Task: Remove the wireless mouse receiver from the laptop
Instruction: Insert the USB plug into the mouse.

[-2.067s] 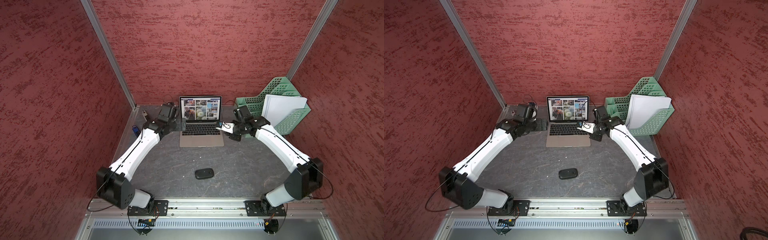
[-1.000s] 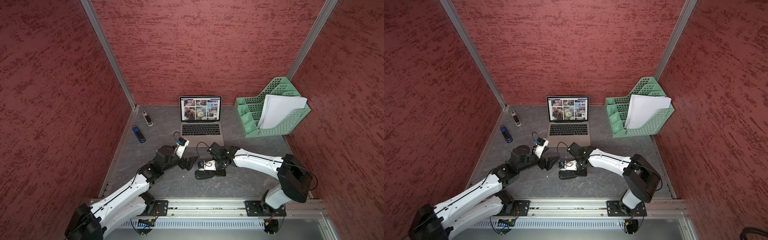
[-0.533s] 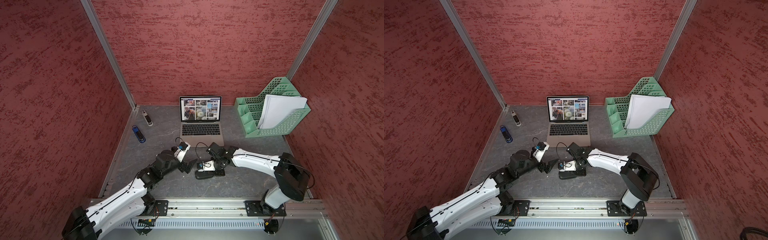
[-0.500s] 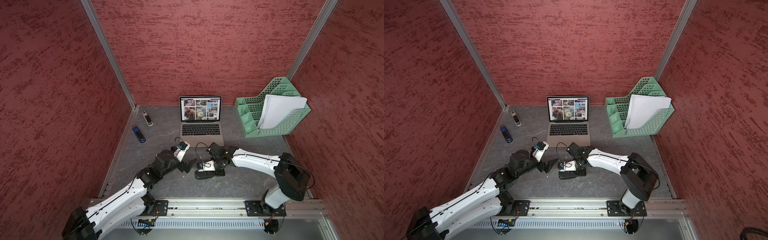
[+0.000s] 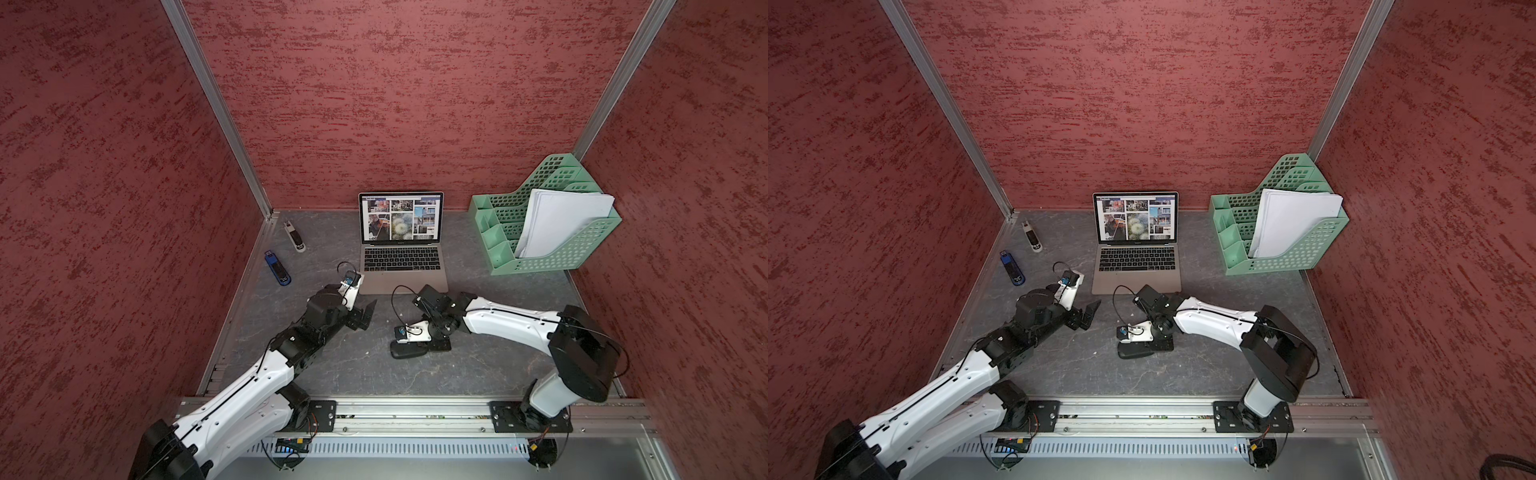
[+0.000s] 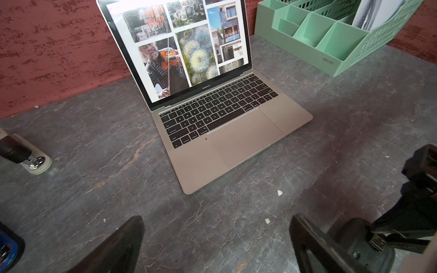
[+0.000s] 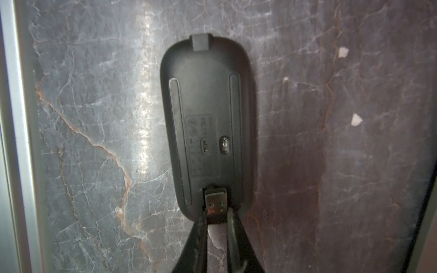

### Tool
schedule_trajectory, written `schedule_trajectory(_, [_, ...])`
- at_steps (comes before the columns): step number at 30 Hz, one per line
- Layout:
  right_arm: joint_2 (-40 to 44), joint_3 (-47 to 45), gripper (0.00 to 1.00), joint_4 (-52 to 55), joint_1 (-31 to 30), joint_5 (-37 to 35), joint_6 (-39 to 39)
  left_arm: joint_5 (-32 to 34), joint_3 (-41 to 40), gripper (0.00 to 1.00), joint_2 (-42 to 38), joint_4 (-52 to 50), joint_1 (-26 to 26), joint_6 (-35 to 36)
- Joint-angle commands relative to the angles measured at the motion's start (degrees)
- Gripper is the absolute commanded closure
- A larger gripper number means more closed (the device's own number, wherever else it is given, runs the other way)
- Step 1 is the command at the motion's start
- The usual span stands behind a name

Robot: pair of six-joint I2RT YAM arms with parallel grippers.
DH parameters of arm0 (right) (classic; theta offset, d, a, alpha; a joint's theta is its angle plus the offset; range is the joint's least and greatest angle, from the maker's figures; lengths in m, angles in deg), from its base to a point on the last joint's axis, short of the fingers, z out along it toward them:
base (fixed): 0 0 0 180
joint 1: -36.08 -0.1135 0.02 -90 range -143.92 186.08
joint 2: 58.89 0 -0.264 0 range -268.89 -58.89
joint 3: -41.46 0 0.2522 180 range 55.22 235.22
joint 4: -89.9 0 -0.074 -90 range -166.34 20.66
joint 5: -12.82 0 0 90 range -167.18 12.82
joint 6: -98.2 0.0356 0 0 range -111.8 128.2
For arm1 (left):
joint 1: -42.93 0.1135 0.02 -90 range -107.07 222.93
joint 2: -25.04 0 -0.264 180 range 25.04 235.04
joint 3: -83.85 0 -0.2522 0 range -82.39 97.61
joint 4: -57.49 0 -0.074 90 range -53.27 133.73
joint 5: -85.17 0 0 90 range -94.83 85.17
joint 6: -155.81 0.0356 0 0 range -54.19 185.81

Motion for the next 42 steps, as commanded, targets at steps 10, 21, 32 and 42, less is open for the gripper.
schedule_trajectory(10, [-0.5,0.8,1.0,0.9,-0.3,-1.0,0.0,0.1,1.5,0.0,0.8,-0.1,1.8,-0.4])
schedule_trajectory(21, [-1.0,1.2,1.0,1.2,-0.3,-0.8,1.0,-0.3,1.5,0.0,1.2,-0.1,2.0,-0.5])
schedule_trajectory(32, [-1.0,1.2,0.88,1.1,-0.4,-1.5,1.7,-0.6,1.8,0.0,1.4,-0.1,2.0,-0.5])
schedule_trajectory(42, [-1.2,1.3,0.75,1.1,-0.4,-1.8,1.9,-0.8,1.7,0.0,1.6,-0.1,2.0,-0.5])
